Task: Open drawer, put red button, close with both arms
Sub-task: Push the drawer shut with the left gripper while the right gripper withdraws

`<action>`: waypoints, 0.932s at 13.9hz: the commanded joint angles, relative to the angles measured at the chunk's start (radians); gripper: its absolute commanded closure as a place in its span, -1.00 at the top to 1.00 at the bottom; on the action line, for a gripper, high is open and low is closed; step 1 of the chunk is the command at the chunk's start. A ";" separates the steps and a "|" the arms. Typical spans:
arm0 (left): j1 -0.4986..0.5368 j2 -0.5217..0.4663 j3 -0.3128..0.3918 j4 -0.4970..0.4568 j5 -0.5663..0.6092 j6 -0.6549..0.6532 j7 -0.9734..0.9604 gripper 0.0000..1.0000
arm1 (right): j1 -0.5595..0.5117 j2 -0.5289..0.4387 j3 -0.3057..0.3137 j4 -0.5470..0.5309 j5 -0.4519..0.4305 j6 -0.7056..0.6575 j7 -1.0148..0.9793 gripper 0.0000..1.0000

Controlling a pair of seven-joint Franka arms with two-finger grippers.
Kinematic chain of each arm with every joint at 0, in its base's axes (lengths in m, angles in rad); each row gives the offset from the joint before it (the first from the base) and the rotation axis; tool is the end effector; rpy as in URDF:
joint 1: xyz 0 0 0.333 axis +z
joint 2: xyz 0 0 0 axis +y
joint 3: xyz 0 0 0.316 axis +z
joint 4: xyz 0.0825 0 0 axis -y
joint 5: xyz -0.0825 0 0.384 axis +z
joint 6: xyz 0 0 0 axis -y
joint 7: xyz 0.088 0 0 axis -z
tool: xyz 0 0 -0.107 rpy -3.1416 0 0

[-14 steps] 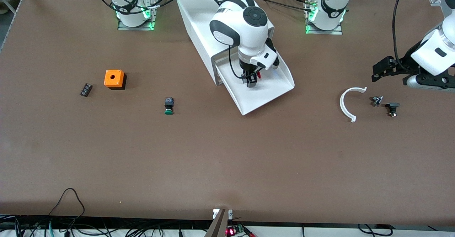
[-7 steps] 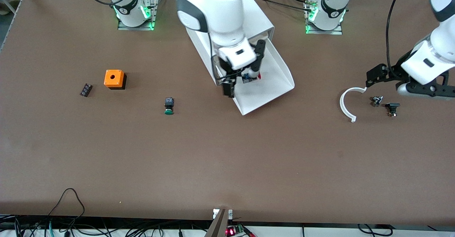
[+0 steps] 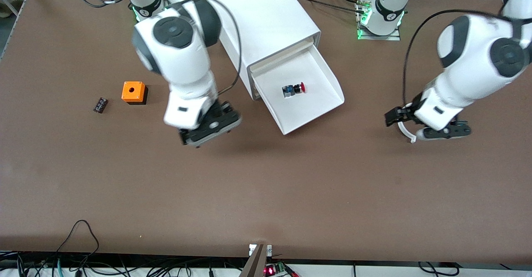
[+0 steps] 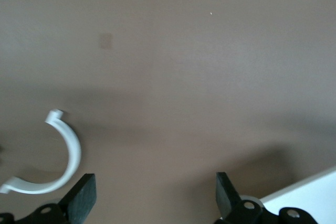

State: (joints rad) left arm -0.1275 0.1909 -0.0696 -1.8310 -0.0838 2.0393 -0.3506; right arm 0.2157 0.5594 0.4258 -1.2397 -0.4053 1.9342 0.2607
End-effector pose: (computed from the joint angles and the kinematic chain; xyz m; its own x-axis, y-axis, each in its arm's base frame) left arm 0.6000 -0.1225 0.4295 0.9816 0.1902 -0.0154 0.1908 -0.9776 0.0886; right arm 0.6410 0.3491 0.4820 0.8894 0.4041 0.2138 0.3851 -0.9143 0.1257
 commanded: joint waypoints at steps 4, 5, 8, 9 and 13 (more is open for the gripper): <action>-0.136 0.142 -0.002 -0.036 -0.011 0.183 -0.325 1.00 | -0.204 -0.111 0.011 -0.171 0.078 -0.099 0.233 1.00; -0.156 0.157 -0.002 -0.042 -0.011 0.191 -0.399 1.00 | -0.232 -0.130 0.011 -0.179 0.079 -0.127 0.232 1.00; -0.207 0.194 -0.015 -0.068 -0.011 0.248 -0.497 1.00 | -0.249 -0.192 -0.048 -0.187 0.086 -0.214 0.233 1.00; -0.213 0.199 -0.039 -0.089 -0.011 0.260 -0.522 1.00 | -0.252 -0.226 -0.065 -0.193 0.097 -0.233 0.233 1.00; -0.213 0.177 -0.139 -0.149 -0.011 0.251 -0.612 1.00 | -0.254 -0.350 -0.218 -0.237 0.213 -0.276 0.077 1.00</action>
State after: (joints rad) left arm -0.3393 0.4002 -0.1773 -1.9378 -0.0837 2.2904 -0.9231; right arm -0.0359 0.3012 0.2811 -1.3990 -0.2572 1.6701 0.4263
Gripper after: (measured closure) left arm 0.000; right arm 0.000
